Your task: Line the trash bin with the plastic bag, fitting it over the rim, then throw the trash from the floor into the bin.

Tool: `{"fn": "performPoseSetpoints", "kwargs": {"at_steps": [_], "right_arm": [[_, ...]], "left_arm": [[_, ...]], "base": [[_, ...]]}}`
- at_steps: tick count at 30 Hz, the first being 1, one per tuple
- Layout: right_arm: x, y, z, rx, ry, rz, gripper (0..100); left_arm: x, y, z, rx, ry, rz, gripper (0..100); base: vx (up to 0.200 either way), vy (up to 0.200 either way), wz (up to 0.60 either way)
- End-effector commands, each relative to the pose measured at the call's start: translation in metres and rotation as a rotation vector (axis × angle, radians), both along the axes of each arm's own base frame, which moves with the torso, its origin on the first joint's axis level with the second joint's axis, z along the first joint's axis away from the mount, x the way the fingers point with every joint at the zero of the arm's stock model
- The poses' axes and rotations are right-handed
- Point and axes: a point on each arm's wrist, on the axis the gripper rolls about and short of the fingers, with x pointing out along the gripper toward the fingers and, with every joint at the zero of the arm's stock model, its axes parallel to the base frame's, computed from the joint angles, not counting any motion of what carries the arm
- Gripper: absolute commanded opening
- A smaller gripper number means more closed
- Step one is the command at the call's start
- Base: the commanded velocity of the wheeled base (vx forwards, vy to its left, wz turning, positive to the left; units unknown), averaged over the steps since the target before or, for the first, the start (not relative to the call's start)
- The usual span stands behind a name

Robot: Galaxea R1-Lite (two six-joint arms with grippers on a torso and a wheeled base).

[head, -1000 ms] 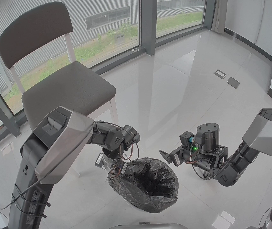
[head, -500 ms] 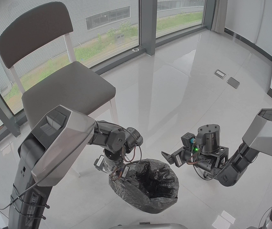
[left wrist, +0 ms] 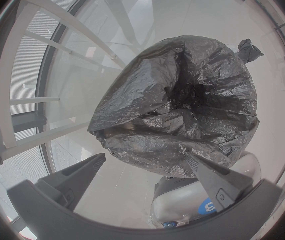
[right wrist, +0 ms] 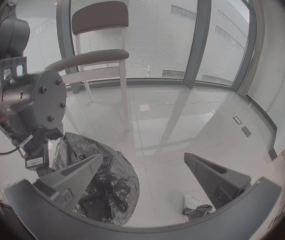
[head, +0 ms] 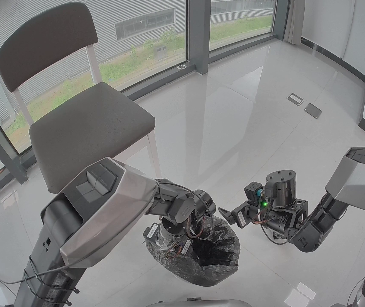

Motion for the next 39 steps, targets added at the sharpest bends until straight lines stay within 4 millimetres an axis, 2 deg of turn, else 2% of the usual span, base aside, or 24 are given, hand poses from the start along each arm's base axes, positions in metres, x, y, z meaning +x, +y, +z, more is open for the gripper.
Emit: {"fn": "performPoseSetpoints", "kwargs": {"at_steps": [1, 8, 9, 19, 24, 32, 39], "right_arm": [[0.000, 0.000, 0.000, 0.001, -0.002, 0.001, 100], [0.001, 0.001, 0.001, 0.003, -0.005, 0.003, 100], [0.001, 0.001, 0.002, 0.004, -0.007, 0.003, 100], [0.000, 0.001, 0.002, 0.006, -0.008, 0.003, 100], [0.000, 0.002, 0.002, 0.008, -0.007, 0.004, 100], [-0.001, 0.004, 0.002, 0.009, -0.010, 0.012, 100], [-0.001, 0.004, 0.003, 0.010, -0.011, 0.012, 100]], "left_arm": [[0.002, 0.000, -0.004, 0.004, 0.004, 0.005, 100], [0.004, -0.003, -0.010, -0.005, 0.004, 0.019, 100], [0.004, -0.004, -0.010, -0.011, 0.000, 0.025, 0], [0.004, -0.002, -0.011, -0.001, 0.006, 0.025, 0], [0.003, 0.000, 0.000, 0.002, 0.000, 0.025, 0], [-0.018, 0.013, 0.026, 0.104, 0.085, 0.001, 0], [-0.037, 0.014, 0.020, 0.197, 0.105, -0.053, 0]], "base": [[0.000, 0.000, 0.00], [0.000, 0.000, 0.00], [0.000, 0.000, 0.00], [0.000, 0.000, 0.00], [0.000, 0.000, 0.00], [0.000, 0.000, 0.00], [0.000, 0.000, 0.00]]}}
